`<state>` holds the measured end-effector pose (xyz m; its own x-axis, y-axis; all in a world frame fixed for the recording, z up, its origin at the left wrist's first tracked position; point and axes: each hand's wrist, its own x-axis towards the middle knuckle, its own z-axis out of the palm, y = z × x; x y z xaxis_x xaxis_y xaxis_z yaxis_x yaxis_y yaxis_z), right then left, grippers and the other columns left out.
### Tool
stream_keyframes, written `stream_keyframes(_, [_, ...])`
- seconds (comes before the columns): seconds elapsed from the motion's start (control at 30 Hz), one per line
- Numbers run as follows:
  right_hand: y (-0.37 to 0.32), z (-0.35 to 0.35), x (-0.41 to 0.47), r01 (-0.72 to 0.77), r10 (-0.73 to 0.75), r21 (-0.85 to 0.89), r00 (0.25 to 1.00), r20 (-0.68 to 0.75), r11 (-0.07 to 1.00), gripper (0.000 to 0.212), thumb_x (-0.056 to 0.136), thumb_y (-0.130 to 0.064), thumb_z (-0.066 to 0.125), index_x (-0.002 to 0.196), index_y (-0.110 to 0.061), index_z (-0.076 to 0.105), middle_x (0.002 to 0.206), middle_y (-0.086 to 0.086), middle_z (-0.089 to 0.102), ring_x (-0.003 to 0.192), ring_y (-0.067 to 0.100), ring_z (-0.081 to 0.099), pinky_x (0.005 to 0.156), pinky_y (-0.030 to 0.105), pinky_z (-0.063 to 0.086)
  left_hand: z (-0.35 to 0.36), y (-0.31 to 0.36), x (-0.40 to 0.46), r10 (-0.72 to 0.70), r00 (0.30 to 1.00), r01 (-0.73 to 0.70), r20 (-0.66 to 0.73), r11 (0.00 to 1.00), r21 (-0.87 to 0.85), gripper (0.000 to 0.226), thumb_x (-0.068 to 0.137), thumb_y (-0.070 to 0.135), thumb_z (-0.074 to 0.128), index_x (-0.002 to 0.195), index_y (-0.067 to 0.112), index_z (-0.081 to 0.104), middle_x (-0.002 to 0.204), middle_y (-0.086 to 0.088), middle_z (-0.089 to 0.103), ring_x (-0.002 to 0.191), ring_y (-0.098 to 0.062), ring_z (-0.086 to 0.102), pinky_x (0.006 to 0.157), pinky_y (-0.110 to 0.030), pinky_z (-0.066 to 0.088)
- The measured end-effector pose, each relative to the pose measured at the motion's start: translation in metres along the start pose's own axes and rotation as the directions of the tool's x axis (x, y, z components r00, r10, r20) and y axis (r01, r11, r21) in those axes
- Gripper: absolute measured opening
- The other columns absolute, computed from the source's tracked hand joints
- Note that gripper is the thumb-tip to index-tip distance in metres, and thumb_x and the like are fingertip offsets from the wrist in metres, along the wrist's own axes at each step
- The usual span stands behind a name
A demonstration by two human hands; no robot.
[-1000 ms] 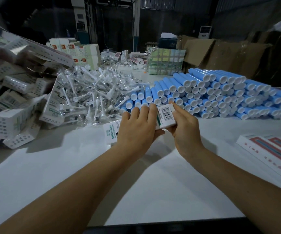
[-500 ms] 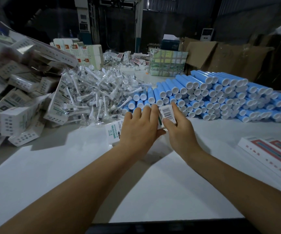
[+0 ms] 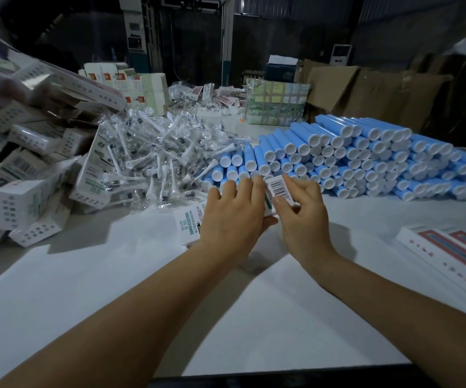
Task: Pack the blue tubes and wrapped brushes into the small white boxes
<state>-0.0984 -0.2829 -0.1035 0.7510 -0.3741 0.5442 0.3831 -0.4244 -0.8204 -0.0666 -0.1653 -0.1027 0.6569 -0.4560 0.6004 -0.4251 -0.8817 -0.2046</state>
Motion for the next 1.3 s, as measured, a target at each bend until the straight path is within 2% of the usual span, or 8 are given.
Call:
stream_keyframes(0.13, [-0.002, -0.001, 0.004, -0.005, 0.005, 0.079, 1.000, 0.004, 0.997, 0.032, 0.091, -0.003, 0.059, 0.118, -0.021, 0.059, 0.103, -0.010, 0.051, 0.088, -0.013, 0.057, 0.072, 0.003, 0.044, 0.002, -0.006, 0.006, -0.040, 0.999, 0.041, 0.026, 0.998, -0.051, 0.076, 0.092, 0.066, 0.034, 0.142, 0.009, 0.027, 0.128, -0.006, 0.047, 0.109, -0.026, 0.048, 0.084, -0.037, 0.038])
stream_keyframes(0.43, [0.005, -0.001, 0.008, -0.146, 0.156, 0.145, 0.986, -0.061, 0.979, 0.022, 0.086, -0.008, 0.065, 0.084, -0.030, 0.063, 0.095, -0.002, 0.067, 0.090, 0.013, 0.064, 0.082, 0.032, 0.054, 0.002, -0.003, 0.004, -0.039, 0.999, 0.039, 0.013, 0.998, -0.050, 0.074, 0.093, 0.061, 0.037, 0.142, 0.008, 0.025, 0.133, -0.008, 0.044, 0.112, -0.027, 0.048, 0.087, -0.039, 0.039])
stream_keyframes(0.73, [-0.007, 0.002, 0.007, -0.057, 0.046, 0.238, 0.998, 0.051, 0.970, 0.027, 0.095, -0.019, 0.052, 0.117, -0.035, 0.048, 0.123, 0.001, 0.054, 0.113, 0.012, 0.055, 0.089, 0.029, 0.052, -0.009, -0.010, 0.019, -0.143, 0.990, 0.135, -0.009, 0.951, -0.279, 0.073, 0.088, 0.066, 0.037, 0.137, 0.011, 0.031, 0.124, -0.006, 0.049, 0.110, -0.027, 0.051, 0.079, -0.037, 0.039])
stream_keyframes(0.8, [-0.009, 0.002, 0.006, -0.029, 0.004, 0.241, 0.995, 0.103, 0.970, 0.037, 0.088, -0.034, 0.049, 0.124, -0.039, 0.041, 0.121, -0.007, 0.051, 0.111, 0.008, 0.053, 0.088, 0.025, 0.050, -0.021, -0.012, 0.027, -0.279, 0.960, 0.195, -0.014, 0.706, -0.681, 0.058, 0.088, 0.059, 0.047, 0.129, 0.019, 0.041, 0.115, -0.001, 0.055, 0.101, -0.018, 0.056, 0.070, -0.032, 0.041])
stream_keyframes(0.87, [-0.009, 0.005, 0.003, -0.045, -0.001, 0.210, 0.977, 0.213, 0.977, 0.042, 0.083, -0.041, 0.047, 0.123, -0.046, 0.037, 0.119, -0.010, 0.050, 0.109, 0.004, 0.052, 0.088, 0.022, 0.047, -0.035, -0.011, 0.031, -0.454, 0.888, 0.149, 0.073, 0.135, -0.979, 0.037, 0.087, 0.059, 0.050, 0.109, 0.028, 0.049, 0.097, 0.007, 0.059, 0.082, -0.004, 0.060, 0.063, -0.025, 0.044])
stream_keyframes(1.0, [-0.010, 0.012, 0.000, -0.079, 0.006, 0.176, 0.926, 0.378, 0.981, 0.047, 0.080, -0.048, 0.051, 0.123, -0.056, 0.034, 0.108, -0.014, 0.051, 0.096, -0.007, 0.054, 0.075, 0.007, 0.043, -0.034, -0.010, 0.034, -0.400, 0.704, 0.236, 0.586, -0.647, -0.725, 0.060, 0.089, 0.062, 0.041, 0.133, 0.021, 0.044, 0.117, -0.006, 0.062, 0.102, -0.025, 0.064, 0.083, -0.046, 0.055])
stream_keyframes(1.17, [-0.004, 0.016, -0.002, -0.022, 0.005, 0.050, 0.943, 0.334, 0.999, 0.045, 0.085, -0.037, 0.063, 0.123, -0.056, 0.047, 0.113, -0.006, 0.049, 0.094, -0.019, 0.050, 0.073, -0.003, 0.037, -0.029, -0.010, 0.030, -0.275, 0.642, 0.236, 0.716, -0.818, -0.525, 0.057, 0.091, 0.059, 0.043, 0.127, 0.016, 0.045, 0.109, -0.013, 0.064, 0.084, -0.026, 0.069, 0.055, -0.035, 0.057])
stream_keyframes(1.3, [0.001, 0.012, 0.002, 0.003, 0.003, -0.020, 0.959, 0.284, 1.000, 0.042, 0.091, -0.028, 0.061, 0.131, -0.036, 0.055, 0.107, -0.012, 0.046, 0.097, -0.017, 0.049, 0.074, -0.004, 0.037, -0.024, -0.011, 0.027, -0.269, 0.660, 0.350, 0.701, -0.716, -0.604, 0.050, 0.092, 0.065, 0.034, 0.103, 0.021, 0.056, 0.091, -0.004, 0.070, 0.081, -0.018, 0.070, 0.076, -0.036, 0.057])
